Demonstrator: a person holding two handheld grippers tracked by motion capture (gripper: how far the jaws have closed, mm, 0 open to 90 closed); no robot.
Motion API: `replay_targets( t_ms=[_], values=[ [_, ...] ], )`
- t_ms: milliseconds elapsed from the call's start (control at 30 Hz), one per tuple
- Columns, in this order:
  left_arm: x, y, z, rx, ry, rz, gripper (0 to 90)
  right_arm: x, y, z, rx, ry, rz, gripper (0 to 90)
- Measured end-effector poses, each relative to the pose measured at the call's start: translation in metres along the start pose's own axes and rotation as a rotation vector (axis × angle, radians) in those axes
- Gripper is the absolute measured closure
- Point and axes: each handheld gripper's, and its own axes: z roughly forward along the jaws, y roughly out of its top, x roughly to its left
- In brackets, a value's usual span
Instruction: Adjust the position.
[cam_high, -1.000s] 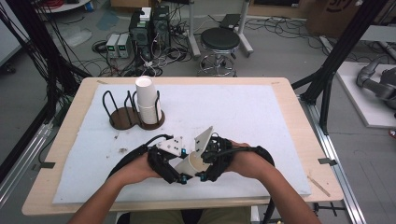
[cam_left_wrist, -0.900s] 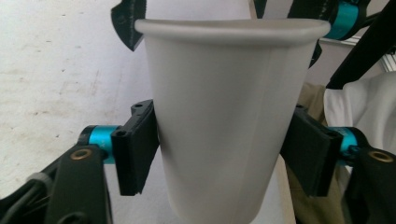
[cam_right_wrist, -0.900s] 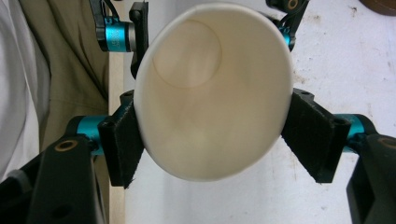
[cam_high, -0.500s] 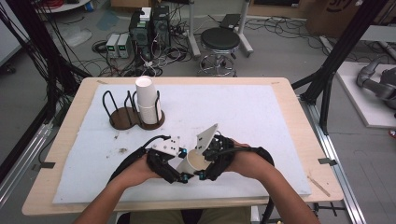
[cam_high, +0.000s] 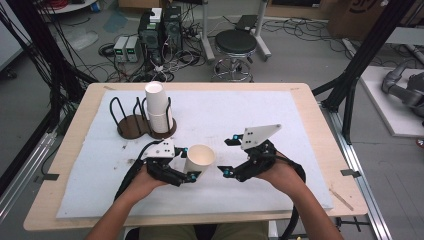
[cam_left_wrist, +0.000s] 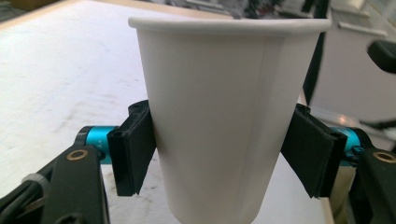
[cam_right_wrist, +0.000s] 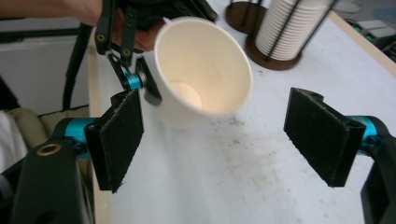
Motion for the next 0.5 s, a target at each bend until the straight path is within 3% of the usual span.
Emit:
replay_targets(
  t_ms=[200, 500],
  values=[
    [0.004, -0.006, -0.005, -0.054, 0.038, -0.022, 29.8, -0.005, -0.029, -0.008, -0.059, -0.081, 0.078, 20.3],
    [0.008, -0.011, -0.012, -0.130, 0.084, -0.030, 29.7, -0.010, -0.073, -0.024, -0.135, -0.218, 0.148, 20.3]
  ],
)
